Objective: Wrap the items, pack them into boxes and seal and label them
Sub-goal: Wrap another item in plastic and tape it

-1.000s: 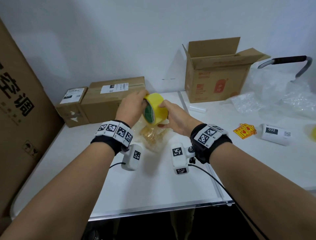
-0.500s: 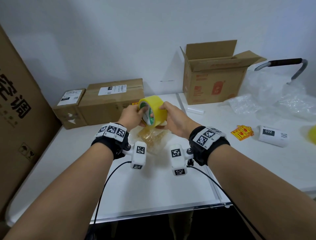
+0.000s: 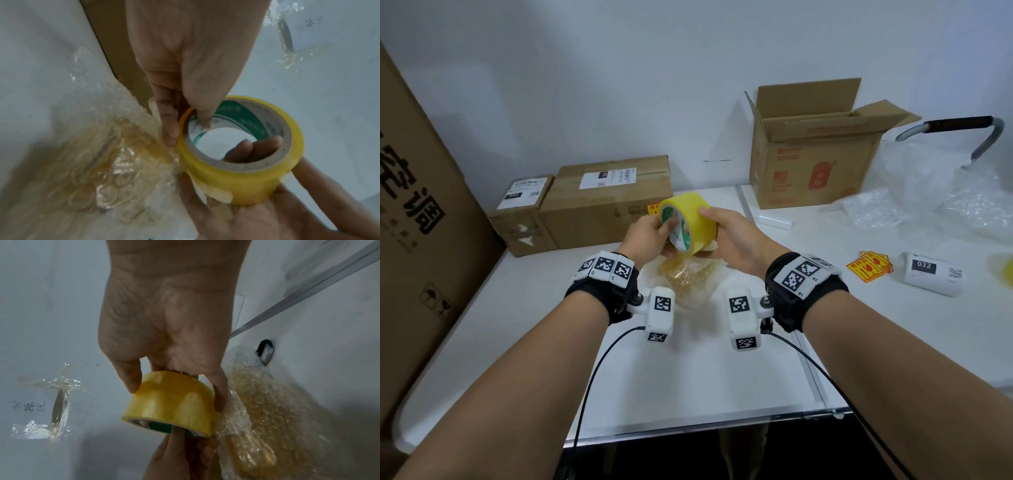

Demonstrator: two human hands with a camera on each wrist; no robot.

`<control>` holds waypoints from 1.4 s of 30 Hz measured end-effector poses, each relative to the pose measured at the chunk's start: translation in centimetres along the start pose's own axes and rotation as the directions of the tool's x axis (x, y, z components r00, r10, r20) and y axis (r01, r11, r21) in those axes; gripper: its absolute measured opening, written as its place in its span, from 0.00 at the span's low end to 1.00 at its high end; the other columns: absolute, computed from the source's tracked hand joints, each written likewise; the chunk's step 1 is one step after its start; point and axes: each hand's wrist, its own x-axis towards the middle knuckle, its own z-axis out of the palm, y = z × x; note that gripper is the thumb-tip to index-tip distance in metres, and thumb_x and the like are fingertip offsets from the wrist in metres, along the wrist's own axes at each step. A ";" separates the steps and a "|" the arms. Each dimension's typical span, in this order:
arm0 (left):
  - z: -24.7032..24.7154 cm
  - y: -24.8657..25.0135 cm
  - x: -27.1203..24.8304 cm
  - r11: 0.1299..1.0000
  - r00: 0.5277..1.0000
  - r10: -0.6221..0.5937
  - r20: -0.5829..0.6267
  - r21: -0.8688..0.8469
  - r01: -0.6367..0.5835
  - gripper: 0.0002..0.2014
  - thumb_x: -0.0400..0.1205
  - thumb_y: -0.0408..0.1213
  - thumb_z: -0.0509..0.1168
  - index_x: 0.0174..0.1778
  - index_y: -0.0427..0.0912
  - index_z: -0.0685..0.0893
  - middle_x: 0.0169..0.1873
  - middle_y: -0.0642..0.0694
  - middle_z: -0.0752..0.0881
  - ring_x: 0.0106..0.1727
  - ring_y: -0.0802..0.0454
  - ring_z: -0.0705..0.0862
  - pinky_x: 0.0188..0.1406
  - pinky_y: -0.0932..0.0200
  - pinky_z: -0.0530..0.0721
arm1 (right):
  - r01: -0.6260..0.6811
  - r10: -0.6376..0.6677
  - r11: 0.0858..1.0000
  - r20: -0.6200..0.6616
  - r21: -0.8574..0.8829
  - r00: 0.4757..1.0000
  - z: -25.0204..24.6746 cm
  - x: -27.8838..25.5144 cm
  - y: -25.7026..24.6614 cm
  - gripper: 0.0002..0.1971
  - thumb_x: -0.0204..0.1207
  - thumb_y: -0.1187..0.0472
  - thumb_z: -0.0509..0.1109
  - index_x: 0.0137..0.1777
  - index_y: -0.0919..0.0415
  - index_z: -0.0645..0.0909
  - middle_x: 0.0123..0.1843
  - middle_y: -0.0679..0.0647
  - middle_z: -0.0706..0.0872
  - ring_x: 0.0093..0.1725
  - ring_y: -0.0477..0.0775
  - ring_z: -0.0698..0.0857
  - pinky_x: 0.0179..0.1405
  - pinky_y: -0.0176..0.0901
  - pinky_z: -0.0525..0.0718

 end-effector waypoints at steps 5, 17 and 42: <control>0.1 0.5 -0.3 0.995 0.998 -0.055 0.044 -0.082 0.059 0.16 0.87 0.49 0.61 0.54 0.40 0.85 0.47 0.39 0.91 0.42 0.40 0.92 0.51 0.40 0.90 | 0.003 -0.004 0.999 -0.020 -0.032 1.000 0.5 0.3 -0.4 0.25 0.79 0.55 0.61 0.73 0.65 0.72 0.72 0.69 0.77 0.57 0.62 0.83 0.61 0.64 0.81; -1.9 2.7 -1.2 0.774 0.883 0.460 -0.097 0.532 -0.344 0.21 0.80 0.26 0.60 0.67 0.46 0.83 0.57 0.41 0.87 0.57 0.40 0.84 0.56 0.47 0.81 | 0.038 -0.044 0.994 -0.059 -0.099 0.997 1.4 0.8 -0.1 0.20 0.80 0.55 0.63 0.68 0.63 0.77 0.58 0.65 0.84 0.56 0.63 0.83 0.60 0.62 0.83; 0.7 0.4 0.1 0.925 0.988 -0.152 0.019 -0.349 0.149 0.13 0.86 0.41 0.65 0.63 0.37 0.81 0.53 0.36 0.88 0.46 0.44 0.88 0.32 0.59 0.90 | 0.110 -0.109 0.993 0.033 -0.038 0.994 0.8 0.1 0.1 0.07 0.73 0.68 0.58 0.46 0.64 0.77 0.43 0.58 0.81 0.46 0.57 0.79 0.58 0.60 0.81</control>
